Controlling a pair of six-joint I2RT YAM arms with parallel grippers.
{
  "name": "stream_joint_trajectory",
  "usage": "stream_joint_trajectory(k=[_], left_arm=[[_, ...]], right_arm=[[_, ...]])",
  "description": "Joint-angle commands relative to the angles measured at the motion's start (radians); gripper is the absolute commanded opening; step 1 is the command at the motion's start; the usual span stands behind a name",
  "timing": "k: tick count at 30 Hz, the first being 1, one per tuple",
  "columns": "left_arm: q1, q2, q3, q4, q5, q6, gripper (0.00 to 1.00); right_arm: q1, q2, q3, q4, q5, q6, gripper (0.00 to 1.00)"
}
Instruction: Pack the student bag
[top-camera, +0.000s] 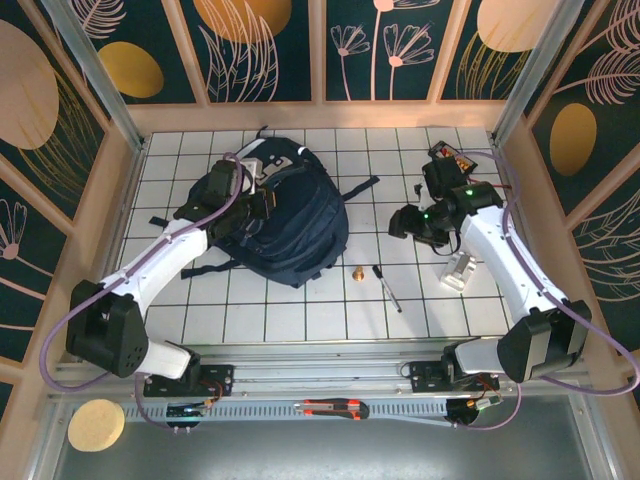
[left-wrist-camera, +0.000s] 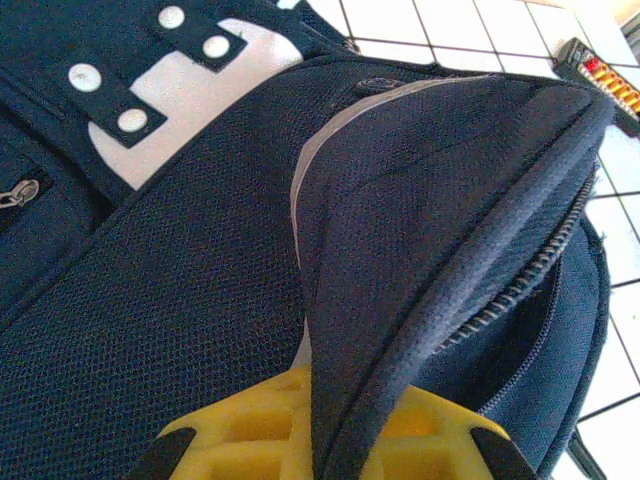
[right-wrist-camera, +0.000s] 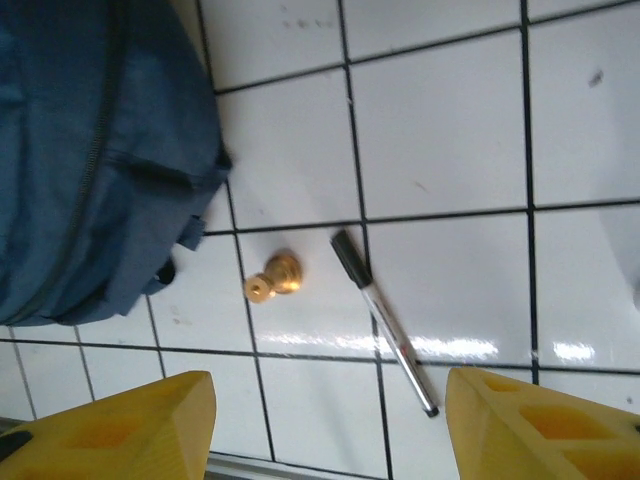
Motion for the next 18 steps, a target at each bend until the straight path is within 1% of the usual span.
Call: stream_joint_trajectory(k=[1, 10, 18], left_arm=[[-0.004, -0.054, -0.019, 0.054, 0.039, 0.016, 0.0], [-0.004, -0.095, -0.08, 0.094, 0.075, 0.013, 0.0], [-0.004, -0.099, -0.082, 0.1, 0.081, 0.019, 0.0]], right_arm=[[0.029, 0.007, -0.055, -0.087, 0.044, 0.044, 0.63], [0.174, 0.032, -0.223, -0.013, 0.082, 0.134, 0.63], [0.2, 0.154, -0.27, 0.122, 0.079, 0.117, 0.63]])
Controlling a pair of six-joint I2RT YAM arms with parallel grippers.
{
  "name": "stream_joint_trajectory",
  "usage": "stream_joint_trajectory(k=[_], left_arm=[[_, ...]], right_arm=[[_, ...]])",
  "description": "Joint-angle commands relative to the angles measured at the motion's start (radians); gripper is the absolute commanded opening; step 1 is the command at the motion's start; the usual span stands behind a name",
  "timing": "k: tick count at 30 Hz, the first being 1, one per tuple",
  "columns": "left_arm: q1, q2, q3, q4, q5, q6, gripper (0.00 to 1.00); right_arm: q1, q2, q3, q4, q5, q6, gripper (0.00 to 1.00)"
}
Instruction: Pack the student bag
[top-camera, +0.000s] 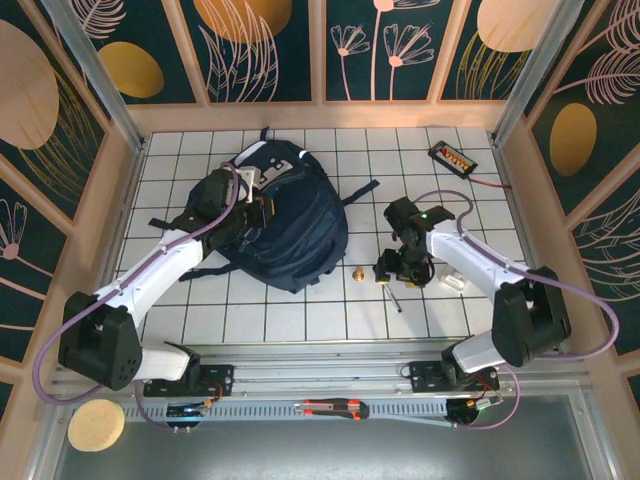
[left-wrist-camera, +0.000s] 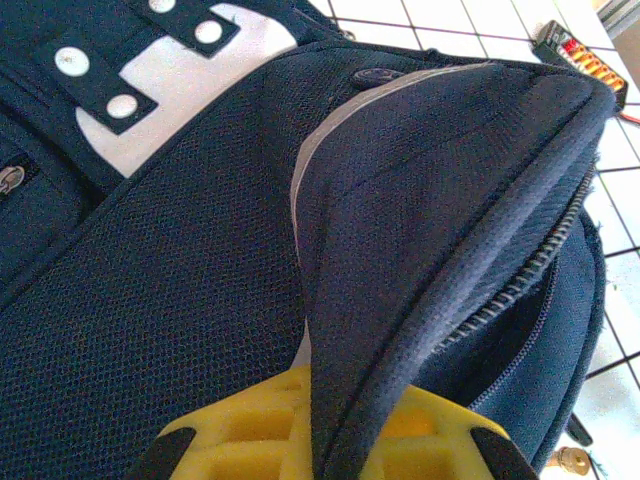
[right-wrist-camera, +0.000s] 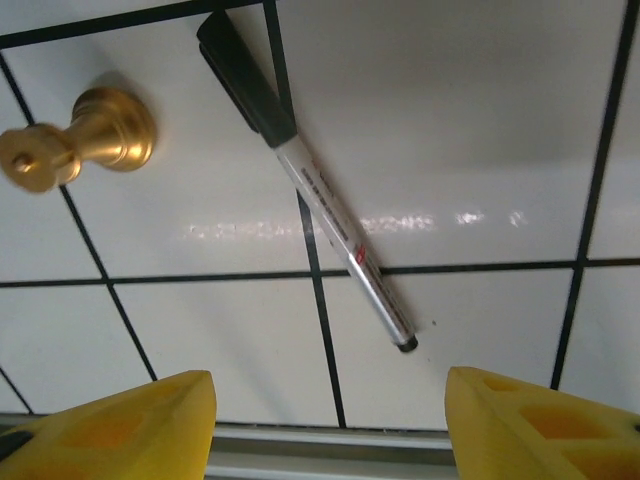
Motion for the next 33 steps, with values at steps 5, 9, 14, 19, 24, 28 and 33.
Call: stream_joint_trajectory(k=[5, 9, 14, 19, 24, 28, 33], left_arm=[[-0.003, -0.02, 0.014, 0.057, 0.049, 0.026, 0.0], [-0.002, -0.014, 0.006, 0.061, 0.053, 0.024, 0.0], [-0.002, -0.017, 0.008, 0.057, 0.048, 0.03, 0.0], [-0.001, -0.016, 0.012, 0.046, 0.047, 0.044, 0.0], [-0.001, -0.025, 0.013, 0.044, 0.047, 0.047, 0.0], [0.001, -0.028, 0.009, 0.047, 0.046, 0.048, 0.0], [0.001, -0.026, 0.006, 0.05, 0.053, 0.048, 0.0]], right_arm=[[0.015, 0.115, -0.019, 0.117, 0.054, 0.0, 0.62], [0.013, 0.178, -0.019, 0.176, 0.056, 0.003, 0.62], [0.013, 0.252, 0.003, 0.209, 0.08, -0.001, 0.61], [0.012, 0.3, 0.032, 0.209, 0.127, -0.01, 0.58], [0.005, 0.305, 0.032, 0.226, 0.136, 0.001, 0.47], [-0.002, 0.306, 0.024, 0.239, 0.126, 0.003, 0.35], [-0.004, 0.289, 0.021, 0.24, 0.131, 0.005, 0.23]])
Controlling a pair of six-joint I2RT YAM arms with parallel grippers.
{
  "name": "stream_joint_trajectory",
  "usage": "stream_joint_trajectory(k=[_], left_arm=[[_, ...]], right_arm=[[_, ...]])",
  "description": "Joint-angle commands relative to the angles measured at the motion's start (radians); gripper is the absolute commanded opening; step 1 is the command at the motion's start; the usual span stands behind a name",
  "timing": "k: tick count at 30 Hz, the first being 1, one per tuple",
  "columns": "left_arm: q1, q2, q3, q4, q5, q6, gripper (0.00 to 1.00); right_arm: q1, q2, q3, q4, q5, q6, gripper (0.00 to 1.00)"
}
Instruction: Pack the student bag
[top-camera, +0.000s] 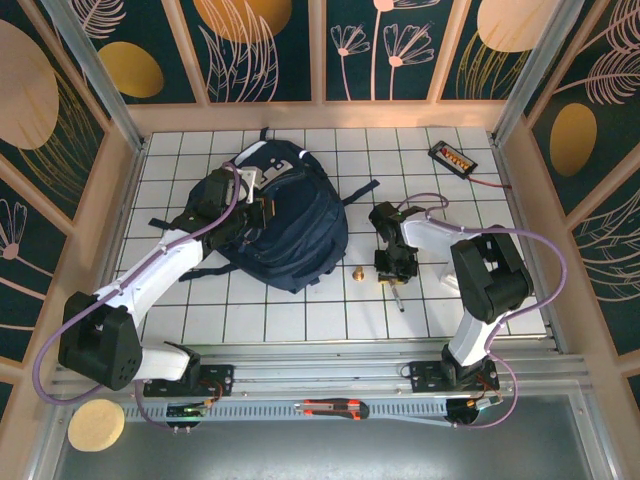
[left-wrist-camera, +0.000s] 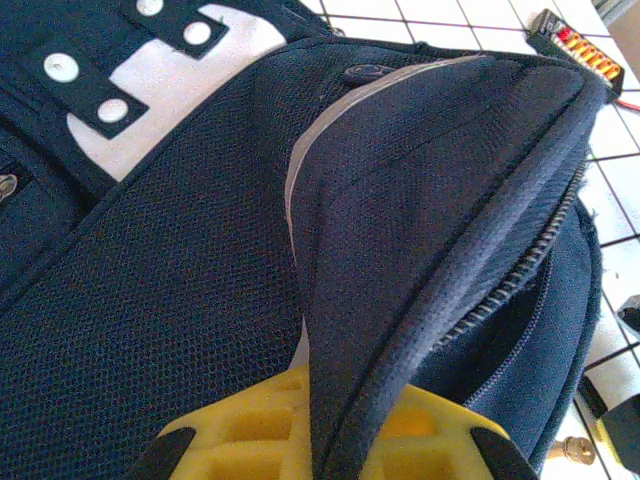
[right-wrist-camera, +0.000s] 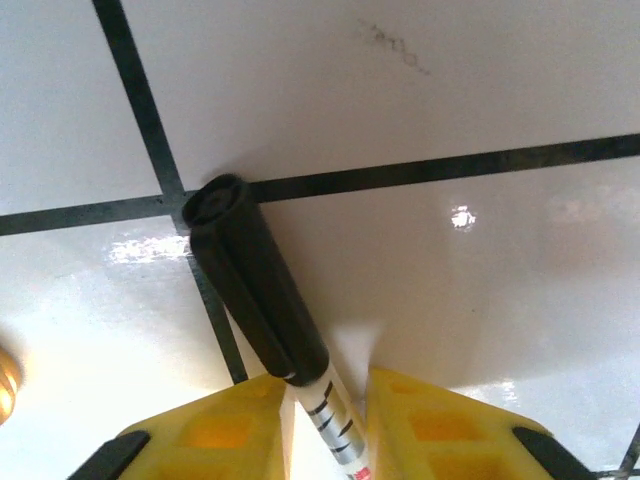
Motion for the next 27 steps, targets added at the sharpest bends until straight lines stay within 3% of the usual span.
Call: stream_joint_trajectory(k=[1, 10, 14, 16, 19, 24, 27], left_arm=[[0.0, -0.024, 0.006, 0.052, 0.043, 0.014, 0.0], [0.0, -0.007, 0.023, 0.058, 0.058, 0.013, 0.0], [0.0, -0.001, 0.042, 0.054, 0.067, 0.01, 0.0], [0.0, 0.0, 0.05, 0.054, 0.069, 0.009, 0.0], [0.001, -0.002, 0.061, 0.054, 0.075, 0.01, 0.0], [0.002, 0.002, 0.08, 0.041, 0.085, 0.018, 0.0], [0.002, 0.008, 0.103, 0.028, 0.094, 0.019, 0.0]], right_arm=[[-0.006, 0.004, 0.008, 0.059, 0.025, 0.0, 0.21], [-0.05, -0.088, 0.034, 0.006, 0.045, -0.005, 0.14], [-0.093, -0.166, 0.127, -0.078, 0.034, -0.022, 0.14], [-0.126, -0.211, 0.202, -0.101, -0.021, -0.031, 0.14], [-0.176, -0.252, 0.302, -0.054, -0.215, -0.033, 0.14], [-0.174, -0.261, 0.338, 0.213, -0.53, 0.108, 0.14], [-0.133, -0.272, 0.317, 0.41, -0.587, 0.22, 0.14]])
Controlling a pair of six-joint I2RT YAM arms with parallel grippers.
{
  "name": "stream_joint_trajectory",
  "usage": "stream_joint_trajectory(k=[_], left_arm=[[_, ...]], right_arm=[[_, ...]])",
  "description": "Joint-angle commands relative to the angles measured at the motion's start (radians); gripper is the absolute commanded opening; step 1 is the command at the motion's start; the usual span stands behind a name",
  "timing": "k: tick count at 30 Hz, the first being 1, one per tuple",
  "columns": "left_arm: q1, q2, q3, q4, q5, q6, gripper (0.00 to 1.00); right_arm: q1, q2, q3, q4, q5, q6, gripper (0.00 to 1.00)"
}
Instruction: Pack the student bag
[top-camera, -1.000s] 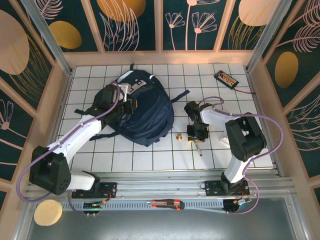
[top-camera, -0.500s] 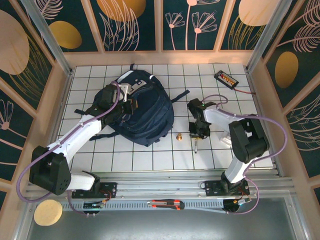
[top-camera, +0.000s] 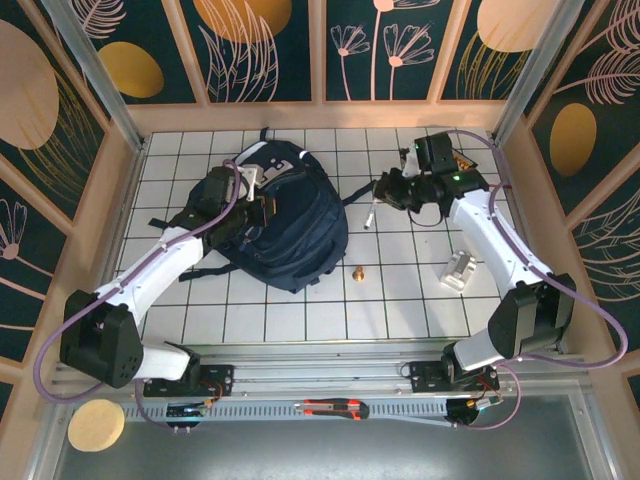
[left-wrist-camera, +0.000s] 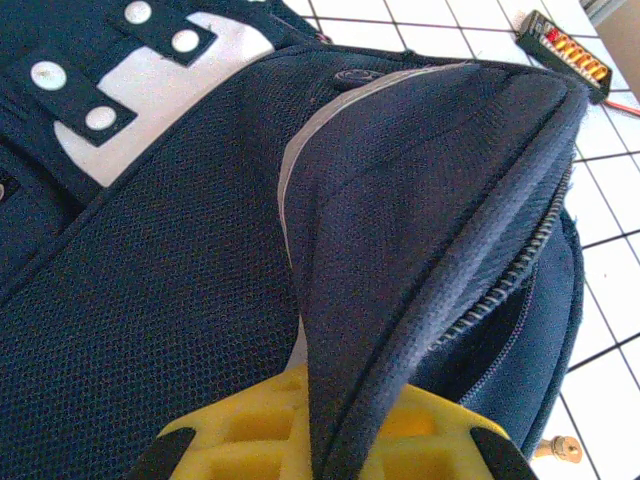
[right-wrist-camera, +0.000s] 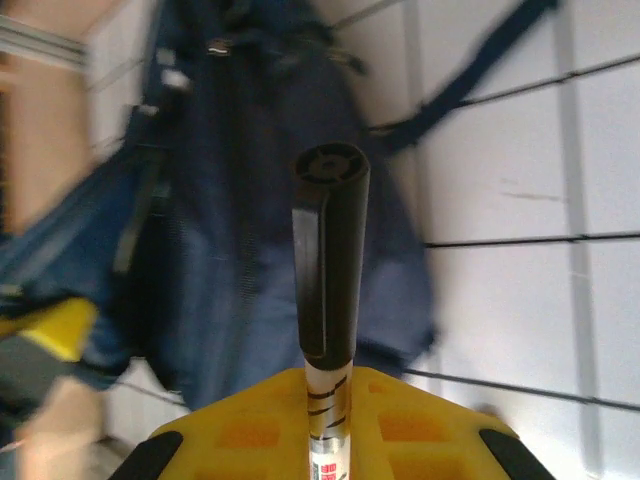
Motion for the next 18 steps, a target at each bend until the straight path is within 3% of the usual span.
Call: stream_joint_trajectory(k=[1, 9, 18], left_arm=[[0.0, -0.006, 0.08, 0.044, 0.078, 0.015, 0.0], [0.0, 0.03, 0.159, 0.025, 0.111, 0.007, 0.0], [0.0, 0.04, 0.178, 0.04, 0.122, -0.011, 0.0]], right_arm=[[0.048, -0.004, -0.019, 0.269, -0.173, 0.155, 0.14], [0.178, 0.068, -0.037, 0.562, -0.033, 0.292, 0.14], [0.272, 0.237, 0.01, 0.589, 0.07, 0.348, 0.15]])
